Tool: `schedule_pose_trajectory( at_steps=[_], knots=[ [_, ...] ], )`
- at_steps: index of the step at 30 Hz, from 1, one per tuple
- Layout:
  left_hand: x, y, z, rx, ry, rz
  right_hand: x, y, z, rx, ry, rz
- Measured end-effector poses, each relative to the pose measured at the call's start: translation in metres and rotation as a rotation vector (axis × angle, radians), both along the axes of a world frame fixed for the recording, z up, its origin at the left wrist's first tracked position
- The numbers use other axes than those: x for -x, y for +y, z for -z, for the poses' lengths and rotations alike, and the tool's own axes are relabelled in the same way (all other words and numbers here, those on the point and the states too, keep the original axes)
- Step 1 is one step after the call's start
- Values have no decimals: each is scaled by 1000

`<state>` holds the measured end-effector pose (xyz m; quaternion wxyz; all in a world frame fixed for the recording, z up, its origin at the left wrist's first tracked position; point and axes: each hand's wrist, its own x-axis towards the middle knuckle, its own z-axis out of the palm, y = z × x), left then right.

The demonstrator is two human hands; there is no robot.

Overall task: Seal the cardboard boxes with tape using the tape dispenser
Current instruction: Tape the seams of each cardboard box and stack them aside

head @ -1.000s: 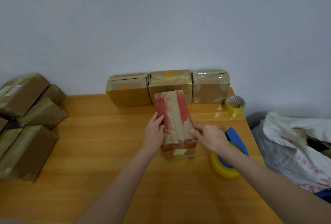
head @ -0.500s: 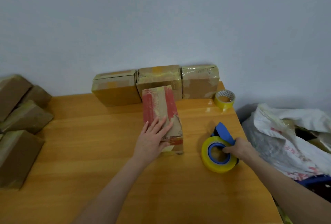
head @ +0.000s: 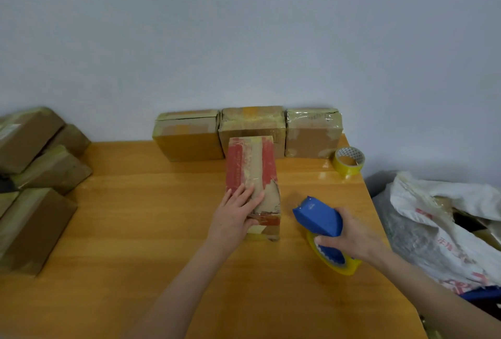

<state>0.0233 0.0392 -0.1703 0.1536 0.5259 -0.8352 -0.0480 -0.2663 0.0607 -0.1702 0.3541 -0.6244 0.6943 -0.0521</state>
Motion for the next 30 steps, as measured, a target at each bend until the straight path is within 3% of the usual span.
schedule_pose_trajectory(
  at_steps=[5, 9, 15, 18, 21, 23, 26, 30],
  knots=[
    [-1, 4, -8, -111, -14, 3, 9, -4, -11, -131, -248, 92],
    [2, 5, -12, -136, -13, -21, 22, -14, -54, -64, -438, 145],
    [16, -2, -16, -223, -79, 9, 25, -39, -123, 42, -470, -23],
    [21, -5, -40, -390, 258, -100, 22, -44, -146, 82, -509, -97],
    [26, -5, -87, -646, 954, -318, 19, -49, -160, 121, -520, -173],
    [29, -8, -113, -843, 1229, -362, 16, -52, -166, 139, -502, -228],
    [31, -8, -131, -908, 1221, -347, 5, -52, -174, 142, -456, -319],
    [27, -7, -130, -768, 1189, -432, -13, -52, -175, 167, -361, -411]
  ],
)
